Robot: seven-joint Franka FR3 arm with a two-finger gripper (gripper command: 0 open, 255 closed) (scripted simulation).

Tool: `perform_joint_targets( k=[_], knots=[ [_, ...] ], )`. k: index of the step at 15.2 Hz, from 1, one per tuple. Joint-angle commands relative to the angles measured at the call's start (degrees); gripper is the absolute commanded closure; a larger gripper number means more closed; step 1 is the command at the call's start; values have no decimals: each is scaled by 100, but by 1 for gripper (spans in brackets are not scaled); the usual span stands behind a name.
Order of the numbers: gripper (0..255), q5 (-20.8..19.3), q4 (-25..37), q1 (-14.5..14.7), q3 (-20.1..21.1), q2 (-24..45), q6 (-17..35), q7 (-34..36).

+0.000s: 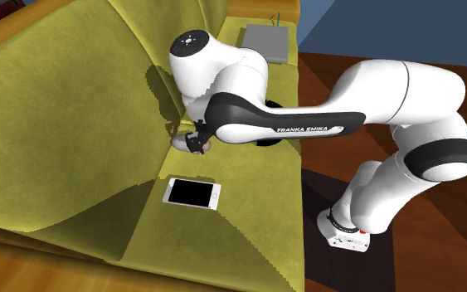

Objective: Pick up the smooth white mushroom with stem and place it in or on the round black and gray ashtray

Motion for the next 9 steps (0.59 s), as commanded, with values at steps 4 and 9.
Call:
perform_joint_targets(
  k=[4,9],
  knots=[
    [0,-375,768,48,97,686,-154,551],
    [0,-334,237,-1,55,562,271,537]
  ],
)
